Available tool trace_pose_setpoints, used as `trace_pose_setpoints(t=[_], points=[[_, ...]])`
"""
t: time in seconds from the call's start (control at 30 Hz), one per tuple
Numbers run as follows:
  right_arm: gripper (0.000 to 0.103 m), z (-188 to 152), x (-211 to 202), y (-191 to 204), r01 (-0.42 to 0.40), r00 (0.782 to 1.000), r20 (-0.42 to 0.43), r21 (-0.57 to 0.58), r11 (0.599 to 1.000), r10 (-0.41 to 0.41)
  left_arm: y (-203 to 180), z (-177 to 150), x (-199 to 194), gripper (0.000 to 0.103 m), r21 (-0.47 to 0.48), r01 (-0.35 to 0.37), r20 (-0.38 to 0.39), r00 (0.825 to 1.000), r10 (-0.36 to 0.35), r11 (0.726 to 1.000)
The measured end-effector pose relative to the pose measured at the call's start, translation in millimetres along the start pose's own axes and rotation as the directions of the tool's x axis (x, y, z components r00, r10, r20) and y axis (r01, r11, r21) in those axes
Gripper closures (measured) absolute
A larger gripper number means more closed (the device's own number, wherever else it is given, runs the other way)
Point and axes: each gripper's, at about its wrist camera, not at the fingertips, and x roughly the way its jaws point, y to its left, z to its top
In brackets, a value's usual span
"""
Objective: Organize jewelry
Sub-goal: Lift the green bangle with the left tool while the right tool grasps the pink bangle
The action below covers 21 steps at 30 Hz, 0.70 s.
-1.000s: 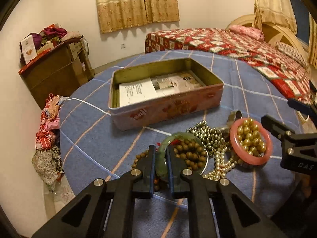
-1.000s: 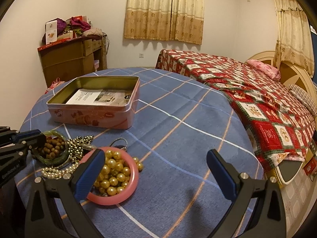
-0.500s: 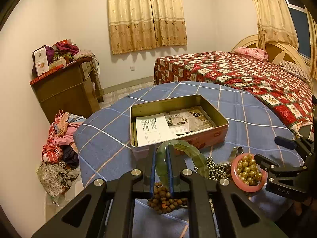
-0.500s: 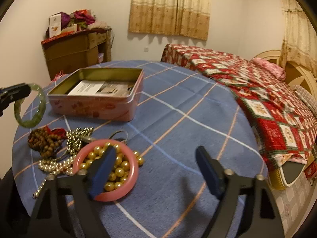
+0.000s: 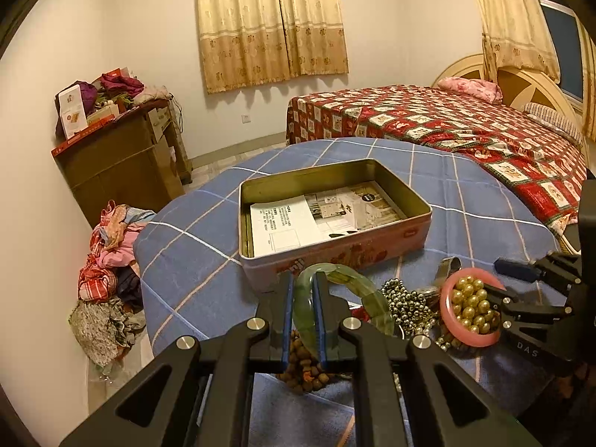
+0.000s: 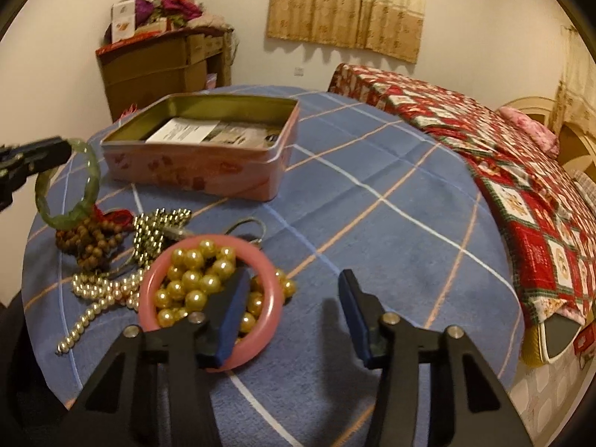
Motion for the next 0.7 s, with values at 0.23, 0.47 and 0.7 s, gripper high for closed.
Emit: trace_pose_setpoints(t=[0.23,0.47,0.7], points=[[0.089,1.3,-11.0,-0.9,-0.047,0.998,0.033,0.01,0.999,0.047,9.8,2.9,-8.4,0.093,-0.025,-0.01,0.025,1.0,0.01,1.0],[0.09,14.3,-28.0,-4.2,-0.048,0.994,0.104,0.021,0.999,0.046,12.0,8.9,-14.1,0.093,-0.025,-0.018,0.048,0.999,0.019,1.0],[0.09,29.5,-36.9,-7.6,-0.058,0.987,0.153,0.032,0.998,0.053,17.0,15.1,-13.1,0.093,-0.017,-0.039,0.056,0.998,0.04,0.999]])
